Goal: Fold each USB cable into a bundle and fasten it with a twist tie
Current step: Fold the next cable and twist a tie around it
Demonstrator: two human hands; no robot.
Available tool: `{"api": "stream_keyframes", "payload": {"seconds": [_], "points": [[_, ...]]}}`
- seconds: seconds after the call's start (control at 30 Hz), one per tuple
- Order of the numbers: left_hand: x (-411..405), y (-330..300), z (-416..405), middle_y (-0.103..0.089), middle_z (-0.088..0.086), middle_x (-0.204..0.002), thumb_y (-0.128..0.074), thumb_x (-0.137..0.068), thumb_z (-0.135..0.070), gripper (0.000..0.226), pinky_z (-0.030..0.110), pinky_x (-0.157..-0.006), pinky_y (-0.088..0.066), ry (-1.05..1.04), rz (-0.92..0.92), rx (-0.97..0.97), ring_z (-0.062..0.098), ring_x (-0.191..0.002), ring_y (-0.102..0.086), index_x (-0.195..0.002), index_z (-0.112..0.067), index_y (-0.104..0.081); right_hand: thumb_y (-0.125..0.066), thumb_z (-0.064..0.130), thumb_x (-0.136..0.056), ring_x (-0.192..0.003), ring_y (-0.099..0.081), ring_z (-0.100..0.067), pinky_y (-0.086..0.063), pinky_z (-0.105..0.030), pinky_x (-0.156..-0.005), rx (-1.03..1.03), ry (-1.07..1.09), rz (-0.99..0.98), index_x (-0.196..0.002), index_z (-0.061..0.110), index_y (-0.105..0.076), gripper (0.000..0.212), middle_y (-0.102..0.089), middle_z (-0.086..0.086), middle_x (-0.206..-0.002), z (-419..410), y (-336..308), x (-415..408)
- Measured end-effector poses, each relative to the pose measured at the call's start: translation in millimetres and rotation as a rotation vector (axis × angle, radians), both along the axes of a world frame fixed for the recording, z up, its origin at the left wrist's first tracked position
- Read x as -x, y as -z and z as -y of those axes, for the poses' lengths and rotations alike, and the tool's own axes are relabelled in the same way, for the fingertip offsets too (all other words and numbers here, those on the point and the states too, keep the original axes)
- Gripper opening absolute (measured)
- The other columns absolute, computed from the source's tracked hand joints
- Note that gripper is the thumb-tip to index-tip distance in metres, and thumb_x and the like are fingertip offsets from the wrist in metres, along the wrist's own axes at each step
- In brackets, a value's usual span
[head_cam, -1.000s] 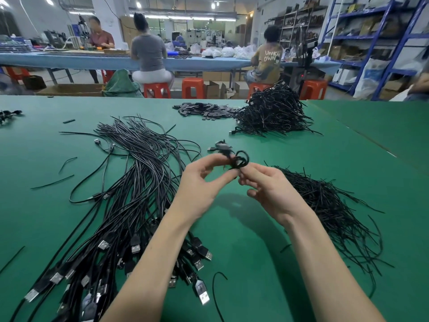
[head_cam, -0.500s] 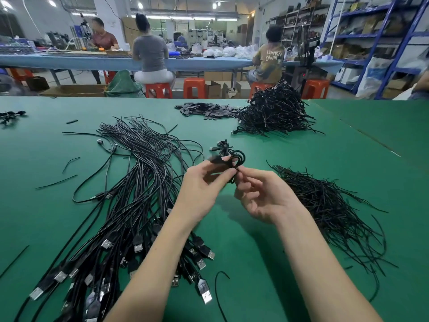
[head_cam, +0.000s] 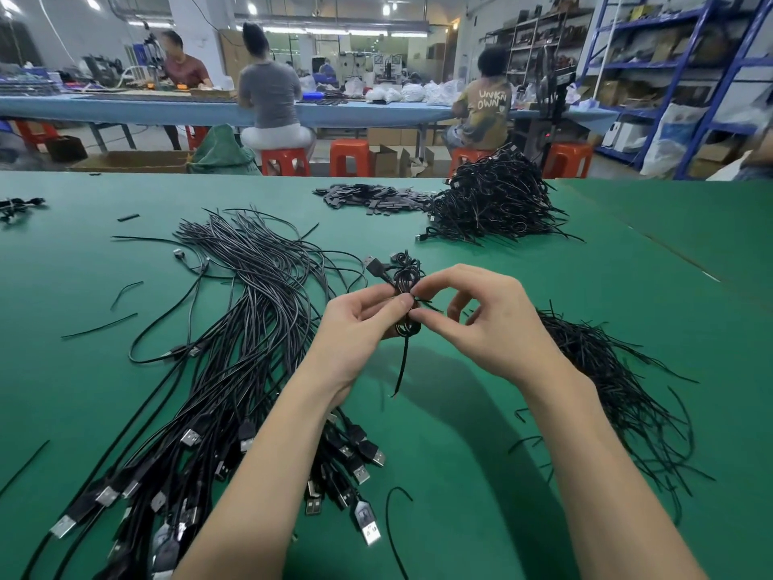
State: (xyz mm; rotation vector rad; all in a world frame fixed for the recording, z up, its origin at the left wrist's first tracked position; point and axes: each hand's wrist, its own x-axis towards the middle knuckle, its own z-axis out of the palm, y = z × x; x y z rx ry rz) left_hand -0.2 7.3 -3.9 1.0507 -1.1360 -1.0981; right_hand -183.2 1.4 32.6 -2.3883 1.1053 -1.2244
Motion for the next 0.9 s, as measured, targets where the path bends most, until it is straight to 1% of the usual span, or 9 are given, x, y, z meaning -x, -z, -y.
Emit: {"api": "stream_keyframes", "payload": {"seconds": [0.13, 0.3, 0.37, 0.47, 0.53, 0.6, 0.67, 0.77, 0.9], "points": [[-1, 1, 0, -0.074, 0.010, -0.111, -0.080, -0.075, -0.031, 0.060, 0.033, -0.095, -0.053, 0.027, -0.031, -0.018, 0.019, -0.107, -0.070, -0.124, -0.001, -0.063, -0.080, 0.036, -0.083, -0.068, -0.063, -0.013, -0.039, -0.014, -0.062, -0.023, -0.025, 0.008, -0.097, 0.037, -0.072, 0.017, -0.070, 0.018, -0.095, 0, 1, 0], [3, -2, -2, -0.074, 0.006, -0.112, -0.080, -0.072, -0.031, 0.059, 0.024, -0.092, -0.054, 0.004, -0.042, 0.021, 0.013, -0.107, -0.069, -0.123, -0.005, -0.064, -0.079, 0.034, -0.087, -0.063, -0.060, -0.008, -0.043, -0.019, -0.059, -0.029, 0.115, 0.123, -0.081, 0.032, -0.074, 0.008, -0.072, 0.020, -0.081, 1, 6, -6], [7, -5, -3, -0.074, 0.008, -0.112, -0.077, -0.083, -0.017, 0.041, 0.023, -0.091, -0.053, -0.026, -0.024, 0.093, 0.014, -0.105, -0.070, -0.120, -0.003, -0.067, -0.077, 0.030, -0.089, -0.056, -0.054, -0.004, -0.044, -0.017, -0.054, -0.322, 0.103, 0.366, -0.077, 0.026, -0.075, 0.013, -0.072, 0.015, -0.073, 3, 7, -12], [11, -8, -2, -0.077, -0.006, -0.093, -0.076, -0.085, -0.009, 0.017, 0.015, -0.081, -0.052, -0.072, 0.073, 0.203, 0.005, -0.088, -0.070, -0.098, -0.019, -0.074, -0.075, 0.022, -0.084, -0.046, -0.044, -0.001, -0.034, -0.009, -0.038, -1.131, -0.132, 0.942, -0.078, 0.017, -0.069, 0.011, -0.067, 0.009, -0.067, 3, 5, -20], [10, -10, -4, -0.077, -0.010, -0.089, -0.076, -0.085, -0.007, 0.019, 0.012, -0.078, -0.051, -0.055, 0.104, 0.213, 0.002, -0.085, -0.071, -0.093, -0.024, -0.074, -0.075, 0.023, -0.082, -0.042, -0.042, 0.000, -0.032, -0.008, -0.035, -1.304, -0.189, 1.029, -0.080, 0.015, -0.068, 0.011, -0.065, 0.008, -0.070, 3, 7, -20], [6, -7, -2, -0.078, -0.008, -0.093, -0.074, -0.087, -0.008, 0.018, 0.013, -0.077, -0.052, -0.021, 0.067, 0.163, 0.002, -0.087, -0.071, -0.093, -0.024, -0.077, -0.072, 0.023, -0.092, -0.046, -0.048, -0.002, -0.040, -0.012, -0.042, -1.103, -0.128, 0.805, -0.093, 0.016, -0.072, 0.007, -0.070, 0.007, -0.078, 3, 9, -18], [1, -5, 0, -0.078, -0.007, -0.093, -0.074, -0.087, -0.012, 0.013, 0.018, -0.079, -0.053, -0.016, -0.015, 0.091, 0.004, -0.088, -0.071, -0.091, -0.023, -0.078, -0.067, 0.019, -0.098, -0.054, -0.059, -0.008, -0.050, -0.019, -0.051, -0.709, -0.061, 0.584, -0.108, 0.022, -0.071, 0.011, -0.074, 0.008, -0.090, 2, 9, -12], [-2, -5, 1, -0.077, -0.001, -0.093, -0.074, -0.087, -0.015, 0.026, 0.025, -0.082, -0.054, -0.005, -0.104, 0.013, 0.009, -0.087, -0.070, -0.112, -0.007, -0.070, -0.077, 0.021, -0.089, -0.065, -0.065, -0.010, -0.051, -0.019, -0.064, -0.157, 0.036, 0.140, -0.109, 0.035, -0.067, 0.027, -0.070, 0.016, -0.102, 5, 10, -4], [-4, -4, 2, -0.076, 0.002, -0.091, -0.073, -0.089, -0.015, 0.036, 0.022, -0.076, -0.054, 0.021, -0.127, 0.012, 0.010, -0.082, -0.070, -0.119, 0.003, -0.065, -0.075, 0.042, -0.085, -0.068, -0.065, -0.009, -0.051, -0.030, -0.065, 0.000, 0.053, 0.044, -0.096, 0.036, -0.070, 0.013, -0.067, 0.023, -0.098, 3, 11, -6]]}}
